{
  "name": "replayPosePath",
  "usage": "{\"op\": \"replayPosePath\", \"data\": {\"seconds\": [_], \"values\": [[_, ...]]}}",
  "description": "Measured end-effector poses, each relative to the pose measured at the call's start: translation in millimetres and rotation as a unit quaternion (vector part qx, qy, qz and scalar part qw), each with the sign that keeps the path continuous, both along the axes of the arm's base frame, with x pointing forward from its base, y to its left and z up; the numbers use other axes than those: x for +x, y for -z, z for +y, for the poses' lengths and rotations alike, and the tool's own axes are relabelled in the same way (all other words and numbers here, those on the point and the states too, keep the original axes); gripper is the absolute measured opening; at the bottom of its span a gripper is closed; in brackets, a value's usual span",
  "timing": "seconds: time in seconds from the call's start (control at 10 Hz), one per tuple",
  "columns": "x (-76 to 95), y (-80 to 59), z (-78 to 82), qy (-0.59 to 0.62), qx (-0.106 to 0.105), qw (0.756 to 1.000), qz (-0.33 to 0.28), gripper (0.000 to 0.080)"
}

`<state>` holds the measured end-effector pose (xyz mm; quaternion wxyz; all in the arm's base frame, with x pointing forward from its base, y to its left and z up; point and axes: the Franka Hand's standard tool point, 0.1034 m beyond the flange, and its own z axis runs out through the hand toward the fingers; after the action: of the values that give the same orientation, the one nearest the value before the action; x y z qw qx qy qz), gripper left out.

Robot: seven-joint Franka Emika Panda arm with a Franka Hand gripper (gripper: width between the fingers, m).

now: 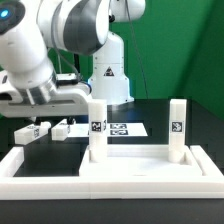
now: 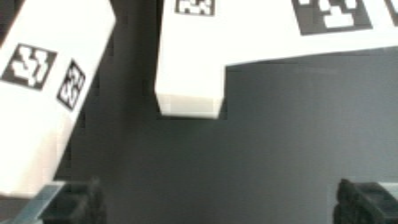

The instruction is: Assemble desk

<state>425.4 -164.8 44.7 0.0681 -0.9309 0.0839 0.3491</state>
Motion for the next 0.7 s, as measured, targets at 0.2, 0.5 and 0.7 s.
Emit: {"op": "replayPosePath", "data": {"seconds": [0.2,0.5,0.7], "values": [[-13.7,1.7,2.4,0.002,0.015,0.997,0.077,0.0649],[-8.0,6.2,0.5,-0.002,0.011,0.998,0.068,0.0649],[-29.0,18.1,6.5,0.005,0.015,0.996,0.085,0.0649]]}}
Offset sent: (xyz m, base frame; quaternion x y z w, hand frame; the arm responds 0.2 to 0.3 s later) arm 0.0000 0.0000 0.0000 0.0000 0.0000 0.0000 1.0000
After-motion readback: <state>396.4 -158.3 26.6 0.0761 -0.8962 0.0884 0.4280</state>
